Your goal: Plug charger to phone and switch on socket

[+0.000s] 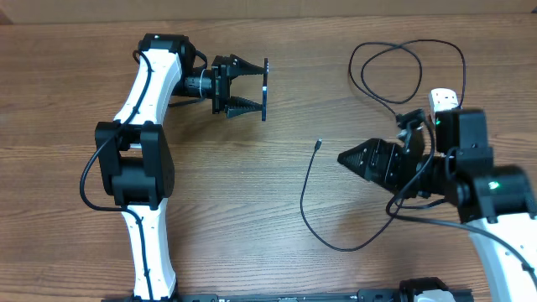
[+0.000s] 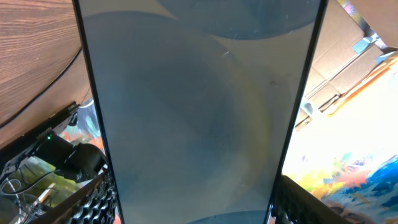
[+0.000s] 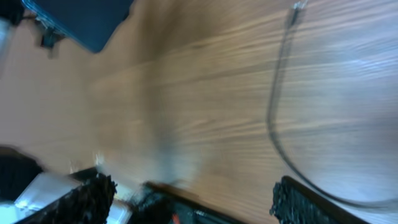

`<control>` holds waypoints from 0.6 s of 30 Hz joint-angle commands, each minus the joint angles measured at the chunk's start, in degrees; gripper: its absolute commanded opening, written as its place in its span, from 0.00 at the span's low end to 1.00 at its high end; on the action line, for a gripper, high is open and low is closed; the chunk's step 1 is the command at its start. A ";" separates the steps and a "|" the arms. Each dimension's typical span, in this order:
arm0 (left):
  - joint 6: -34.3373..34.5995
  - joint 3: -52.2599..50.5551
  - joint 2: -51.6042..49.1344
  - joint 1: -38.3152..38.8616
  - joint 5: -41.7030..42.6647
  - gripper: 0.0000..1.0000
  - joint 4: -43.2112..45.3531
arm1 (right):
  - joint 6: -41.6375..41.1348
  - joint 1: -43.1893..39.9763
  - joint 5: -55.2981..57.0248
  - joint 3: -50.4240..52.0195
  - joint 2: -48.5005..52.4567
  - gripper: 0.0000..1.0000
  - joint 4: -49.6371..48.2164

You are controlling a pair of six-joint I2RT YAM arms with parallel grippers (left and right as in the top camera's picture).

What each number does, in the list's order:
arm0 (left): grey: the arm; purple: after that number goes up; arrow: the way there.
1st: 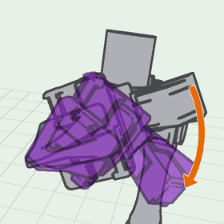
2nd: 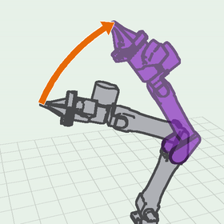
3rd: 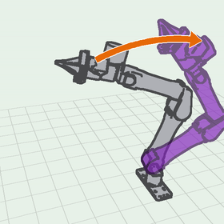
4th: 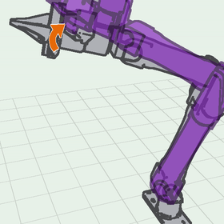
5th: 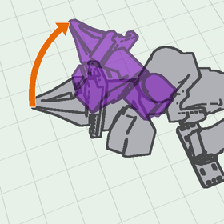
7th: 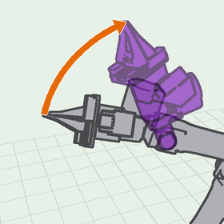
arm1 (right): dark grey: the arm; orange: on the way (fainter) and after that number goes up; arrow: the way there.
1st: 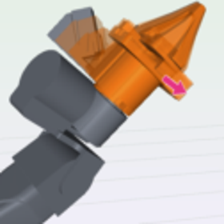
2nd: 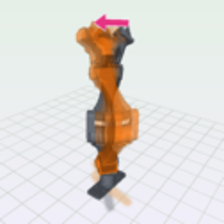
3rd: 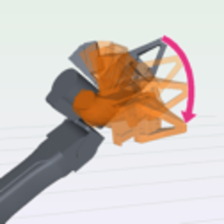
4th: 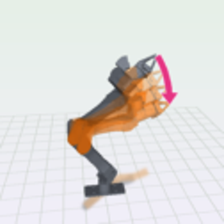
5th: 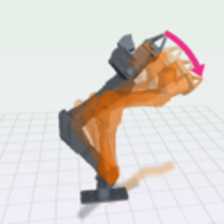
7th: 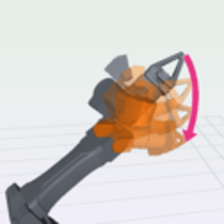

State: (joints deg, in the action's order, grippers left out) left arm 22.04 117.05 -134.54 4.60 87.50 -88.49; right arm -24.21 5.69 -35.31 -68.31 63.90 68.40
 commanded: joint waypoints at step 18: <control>-1.31 1.66 -0.02 -0.20 3.10 0.62 -2.36 | -6.84 18.14 23.34 -28.63 19.63 0.62 1.16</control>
State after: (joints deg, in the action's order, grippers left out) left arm 22.04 117.05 -134.54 4.60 87.59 -90.63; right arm -30.04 22.35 -11.73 -94.83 85.01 72.58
